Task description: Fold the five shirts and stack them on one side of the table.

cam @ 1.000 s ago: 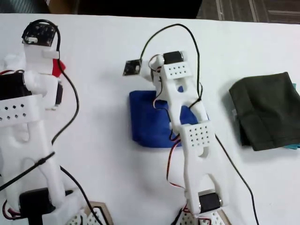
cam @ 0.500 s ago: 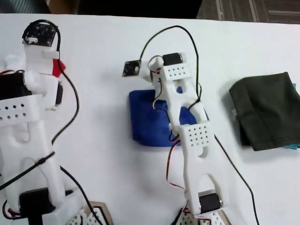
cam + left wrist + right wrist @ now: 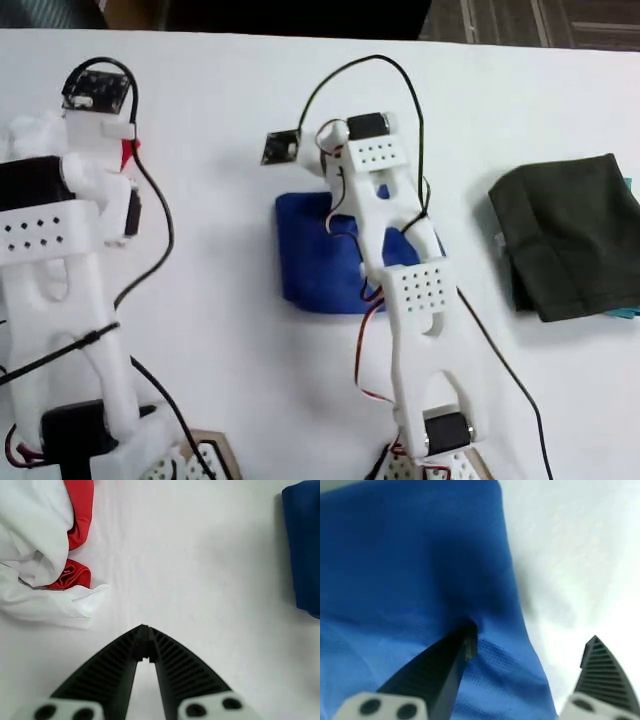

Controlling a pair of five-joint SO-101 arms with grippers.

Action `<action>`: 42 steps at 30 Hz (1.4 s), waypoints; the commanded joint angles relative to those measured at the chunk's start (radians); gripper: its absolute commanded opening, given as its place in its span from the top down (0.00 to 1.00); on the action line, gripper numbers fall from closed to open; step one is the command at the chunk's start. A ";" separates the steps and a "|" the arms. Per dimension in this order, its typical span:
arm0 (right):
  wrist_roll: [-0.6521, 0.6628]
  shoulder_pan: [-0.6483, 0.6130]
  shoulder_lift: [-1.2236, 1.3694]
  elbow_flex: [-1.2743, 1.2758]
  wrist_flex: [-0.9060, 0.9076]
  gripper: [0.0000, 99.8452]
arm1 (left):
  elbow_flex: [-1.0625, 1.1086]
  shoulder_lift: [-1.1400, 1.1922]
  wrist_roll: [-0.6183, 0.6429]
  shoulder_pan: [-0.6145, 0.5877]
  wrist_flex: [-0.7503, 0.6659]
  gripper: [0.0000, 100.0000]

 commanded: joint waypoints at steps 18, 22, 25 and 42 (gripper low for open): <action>0.005 0.031 -0.148 0.311 0.036 0.97 | -0.002 -0.037 -0.006 -0.009 -0.029 0.97; 0.003 0.054 -0.176 0.322 0.036 0.98 | -0.002 -0.037 -0.006 -0.009 -0.029 0.97; -0.026 0.073 -0.219 0.315 0.035 0.98 | -0.002 -0.037 -0.006 -0.009 -0.037 0.97; -0.644 0.314 -0.458 0.324 0.028 0.98 | -0.002 -0.037 -0.002 -0.009 -0.055 0.97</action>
